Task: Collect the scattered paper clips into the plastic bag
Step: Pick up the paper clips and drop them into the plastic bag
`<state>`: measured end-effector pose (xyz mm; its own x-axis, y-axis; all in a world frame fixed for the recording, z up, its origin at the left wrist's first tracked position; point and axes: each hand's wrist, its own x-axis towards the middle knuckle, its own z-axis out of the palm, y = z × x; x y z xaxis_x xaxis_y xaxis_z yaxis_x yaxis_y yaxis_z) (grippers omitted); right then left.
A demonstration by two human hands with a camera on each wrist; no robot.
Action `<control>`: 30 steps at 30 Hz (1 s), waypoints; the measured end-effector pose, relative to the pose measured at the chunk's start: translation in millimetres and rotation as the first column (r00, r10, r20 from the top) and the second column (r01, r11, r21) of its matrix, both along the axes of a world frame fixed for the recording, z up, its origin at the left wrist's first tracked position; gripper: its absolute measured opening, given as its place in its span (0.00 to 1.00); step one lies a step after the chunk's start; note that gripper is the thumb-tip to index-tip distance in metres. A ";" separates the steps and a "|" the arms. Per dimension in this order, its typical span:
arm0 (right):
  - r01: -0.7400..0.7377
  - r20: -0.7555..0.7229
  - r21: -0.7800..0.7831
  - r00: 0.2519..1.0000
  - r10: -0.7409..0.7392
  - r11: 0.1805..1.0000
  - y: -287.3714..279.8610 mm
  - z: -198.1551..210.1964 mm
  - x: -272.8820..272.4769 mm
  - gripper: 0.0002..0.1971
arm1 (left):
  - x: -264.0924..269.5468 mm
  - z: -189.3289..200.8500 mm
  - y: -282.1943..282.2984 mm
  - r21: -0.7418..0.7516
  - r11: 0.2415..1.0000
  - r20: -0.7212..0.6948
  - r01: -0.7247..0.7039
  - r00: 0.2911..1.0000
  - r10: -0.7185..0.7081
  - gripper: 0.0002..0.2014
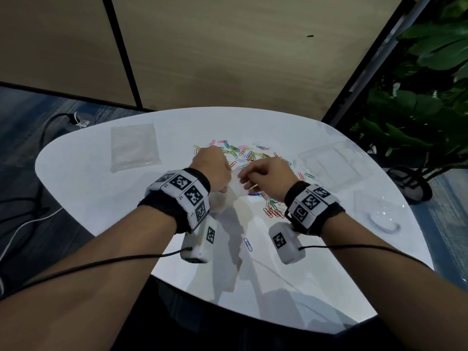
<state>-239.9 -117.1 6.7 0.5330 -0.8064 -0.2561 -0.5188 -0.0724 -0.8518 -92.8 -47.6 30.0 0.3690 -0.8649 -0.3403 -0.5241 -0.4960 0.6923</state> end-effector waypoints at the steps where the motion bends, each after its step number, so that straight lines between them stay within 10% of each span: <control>1: 0.059 -0.012 0.016 0.998 -0.059 0.998 -5.0 -1.7 -9.6 0.13 | 1.9 0.2 0.7 -0.001 1.000 0.011 0.003 1.000 -0.003 0.12; 3: 0.079 -0.236 -0.022 0.968 -0.082 0.997 -16.3 -12.5 -33.6 0.14 | 5.5 0.7 1.8 0.007 1.000 0.030 0.012 0.999 -0.012 0.11; 8: -0.104 -0.787 -0.004 0.614 0.061 0.995 -17.5 -58.7 -73.9 0.56 | 6.4 0.5 1.9 0.031 0.999 0.052 0.043 0.998 -0.045 0.11; 13: -0.185 -0.678 -0.267 0.734 -0.048 0.946 -21.0 -89.6 -61.5 0.43 | 5.5 2.3 2.2 0.050 0.994 0.092 0.101 0.990 -0.105 0.12; 22: -0.488 -0.743 -0.430 0.670 0.011 0.759 -31.7 -94.6 -26.2 0.11 | 18.8 -2.8 6.5 0.056 0.995 0.076 0.087 0.993 -0.092 0.12; 30: -0.390 -0.760 -0.392 0.647 -0.055 0.833 -41.5 -83.1 -45.2 0.13 | 19.4 -2.8 5.9 0.076 0.988 0.137 0.135 0.980 -0.145 0.13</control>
